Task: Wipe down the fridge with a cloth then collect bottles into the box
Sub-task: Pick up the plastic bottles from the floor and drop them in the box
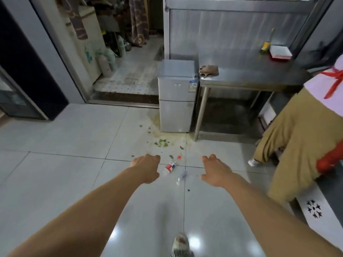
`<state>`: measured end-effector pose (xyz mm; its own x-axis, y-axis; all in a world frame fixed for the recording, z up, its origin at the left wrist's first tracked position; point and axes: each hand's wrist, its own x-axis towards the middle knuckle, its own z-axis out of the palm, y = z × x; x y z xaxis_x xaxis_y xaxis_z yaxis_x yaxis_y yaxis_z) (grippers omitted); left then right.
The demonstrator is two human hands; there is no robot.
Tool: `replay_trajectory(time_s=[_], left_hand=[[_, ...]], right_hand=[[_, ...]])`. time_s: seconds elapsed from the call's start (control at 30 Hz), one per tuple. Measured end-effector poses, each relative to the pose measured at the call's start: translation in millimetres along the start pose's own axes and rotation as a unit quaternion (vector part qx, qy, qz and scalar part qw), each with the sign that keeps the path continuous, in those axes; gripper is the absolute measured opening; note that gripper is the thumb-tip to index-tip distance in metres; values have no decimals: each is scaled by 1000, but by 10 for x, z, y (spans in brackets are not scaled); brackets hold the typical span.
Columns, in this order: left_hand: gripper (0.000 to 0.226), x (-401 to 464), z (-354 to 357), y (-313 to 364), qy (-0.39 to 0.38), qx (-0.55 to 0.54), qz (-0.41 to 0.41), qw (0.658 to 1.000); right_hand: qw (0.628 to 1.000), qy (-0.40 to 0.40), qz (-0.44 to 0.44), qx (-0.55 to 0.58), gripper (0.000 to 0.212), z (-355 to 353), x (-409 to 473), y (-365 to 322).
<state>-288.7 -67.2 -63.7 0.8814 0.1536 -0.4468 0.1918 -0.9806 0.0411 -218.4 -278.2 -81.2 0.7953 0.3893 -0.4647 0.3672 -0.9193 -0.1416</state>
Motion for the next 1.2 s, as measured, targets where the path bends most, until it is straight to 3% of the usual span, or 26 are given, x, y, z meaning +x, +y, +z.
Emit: replay_trajectory(time_s=[0.37, 0.6, 0.93, 1.2], left_hand=[[44, 2326, -24, -225, -72, 3, 7, 997], [44, 3441, 342, -387, -130, -1, 21, 991], [50, 4930, 1392, -645, -176, 28, 103, 979], [47, 5948, 2741, -801, -194, 52, 116, 973]], right_hand=[[996, -71, 28, 53, 51, 24, 2278, 222], [984, -113, 77, 110, 56, 463, 3241, 330], [955, -142, 195, 173, 52, 1659, 4292, 226], [909, -107, 311, 257, 57, 3146, 5143, 167]])
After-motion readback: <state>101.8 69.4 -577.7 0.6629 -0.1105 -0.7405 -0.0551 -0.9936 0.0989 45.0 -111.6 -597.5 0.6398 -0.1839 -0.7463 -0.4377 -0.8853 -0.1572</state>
